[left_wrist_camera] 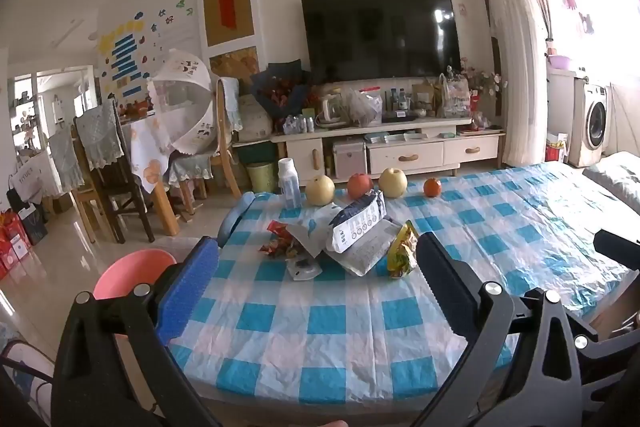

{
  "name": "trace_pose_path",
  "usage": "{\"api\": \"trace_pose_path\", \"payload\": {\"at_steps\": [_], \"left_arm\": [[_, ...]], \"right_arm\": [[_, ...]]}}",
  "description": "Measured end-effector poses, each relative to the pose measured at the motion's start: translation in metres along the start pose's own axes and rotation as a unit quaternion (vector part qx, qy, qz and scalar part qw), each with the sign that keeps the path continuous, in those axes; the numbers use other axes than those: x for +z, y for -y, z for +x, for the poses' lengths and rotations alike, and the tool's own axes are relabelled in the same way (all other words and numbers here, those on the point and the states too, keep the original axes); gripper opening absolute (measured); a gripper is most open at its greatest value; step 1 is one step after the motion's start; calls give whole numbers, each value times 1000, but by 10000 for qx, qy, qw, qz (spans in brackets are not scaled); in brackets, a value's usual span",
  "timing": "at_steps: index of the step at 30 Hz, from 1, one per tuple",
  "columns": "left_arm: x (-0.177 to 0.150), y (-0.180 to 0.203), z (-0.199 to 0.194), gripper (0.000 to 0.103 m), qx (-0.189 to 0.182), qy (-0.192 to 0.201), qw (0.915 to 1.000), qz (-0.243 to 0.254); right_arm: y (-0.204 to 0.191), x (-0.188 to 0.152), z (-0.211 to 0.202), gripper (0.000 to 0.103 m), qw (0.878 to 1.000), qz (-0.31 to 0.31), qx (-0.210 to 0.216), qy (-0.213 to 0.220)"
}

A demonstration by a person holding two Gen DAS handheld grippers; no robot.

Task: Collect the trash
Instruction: 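Move both tools toward the trash pile on the table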

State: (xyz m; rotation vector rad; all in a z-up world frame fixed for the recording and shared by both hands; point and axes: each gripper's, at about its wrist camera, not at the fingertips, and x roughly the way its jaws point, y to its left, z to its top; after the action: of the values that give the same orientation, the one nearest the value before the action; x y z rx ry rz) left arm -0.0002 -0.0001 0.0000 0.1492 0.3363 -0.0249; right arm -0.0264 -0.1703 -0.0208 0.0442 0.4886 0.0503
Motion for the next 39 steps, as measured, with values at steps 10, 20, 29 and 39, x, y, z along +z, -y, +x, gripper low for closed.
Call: {"api": "trace_pose_path", "payload": {"at_steps": [10, 20, 29, 39], "left_arm": [[-7, -2, 7, 100, -89, -116, 9999, -82], [-19, -5, 26, 100, 83, -514, 9986, -129], [-20, -11, 29, 100, 112, -444, 9987, -241], [-24, -14, 30, 99, -207, -359, 9973, -613]], "right_arm": [[-1, 0, 2, 99, 10000, 3, -8, -30], [1, -8, 10, 99, 9999, -31, -55, -113], [1, -8, 11, 99, 9999, -46, -70, -106], [-1, -7, 15, 99, 9999, -55, -88, -96]]}}
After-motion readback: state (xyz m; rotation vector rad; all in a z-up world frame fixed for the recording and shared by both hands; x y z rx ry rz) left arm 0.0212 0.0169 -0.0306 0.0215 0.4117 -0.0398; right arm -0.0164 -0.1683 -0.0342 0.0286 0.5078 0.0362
